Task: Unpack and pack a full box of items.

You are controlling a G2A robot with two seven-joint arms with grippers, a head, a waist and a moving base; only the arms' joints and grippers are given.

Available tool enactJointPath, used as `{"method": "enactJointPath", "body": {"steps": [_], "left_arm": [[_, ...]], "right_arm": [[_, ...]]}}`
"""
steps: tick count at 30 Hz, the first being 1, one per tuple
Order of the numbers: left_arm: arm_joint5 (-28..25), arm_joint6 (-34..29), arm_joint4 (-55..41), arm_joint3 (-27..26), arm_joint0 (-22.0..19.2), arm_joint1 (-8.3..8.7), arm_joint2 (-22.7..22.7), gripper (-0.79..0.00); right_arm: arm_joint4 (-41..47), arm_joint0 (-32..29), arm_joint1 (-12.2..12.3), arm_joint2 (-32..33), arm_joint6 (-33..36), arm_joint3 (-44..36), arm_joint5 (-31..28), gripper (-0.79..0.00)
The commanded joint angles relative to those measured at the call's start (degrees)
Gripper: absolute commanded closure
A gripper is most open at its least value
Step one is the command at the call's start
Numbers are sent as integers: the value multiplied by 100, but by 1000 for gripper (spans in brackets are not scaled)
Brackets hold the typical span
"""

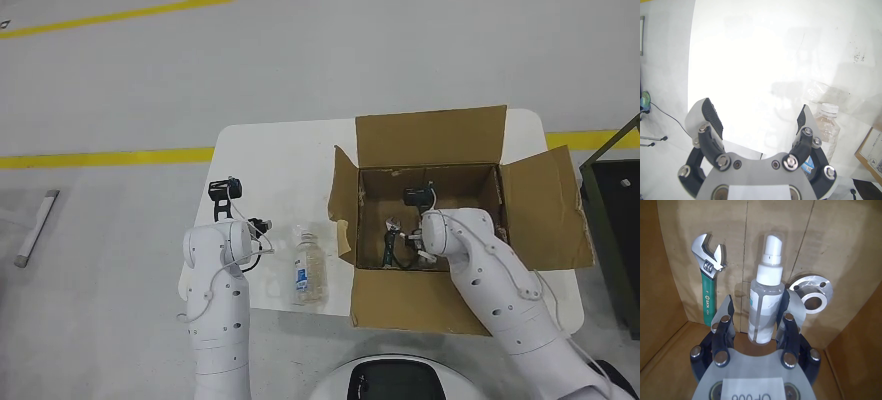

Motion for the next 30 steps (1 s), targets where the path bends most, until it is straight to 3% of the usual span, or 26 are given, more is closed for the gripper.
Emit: {"method": "enactJointPath", "body": {"steps": [1,10,13,14,23,26,30], "left_arm": [[0,0,0,0,0,0,0,-785],[0,0,0,0,0,0,0,-785],[0,0,0,0,0,0,0,-785],[0,0,0,0,0,0,0,-785],[0,0,0,0,0,0,0,-785],[0,0,0,0,0,0,0,-785],[0,0,0,0,0,0,0,-785]], "right_arm": [[-18,-5,-15,2,-3,24,3,-465],[-113,-4,-82,17,23,136,-24,-323],[-116,1,-100,40,25,153,-25,-18],[-123,0,-104,54,21,138,-21,0],[144,-235,-115,509,-65,-722,65,0],[737,-426,-121,879,-218,-1285,215,0],[2313,-804,-140,1629,-757,-2054,341,0]]}}
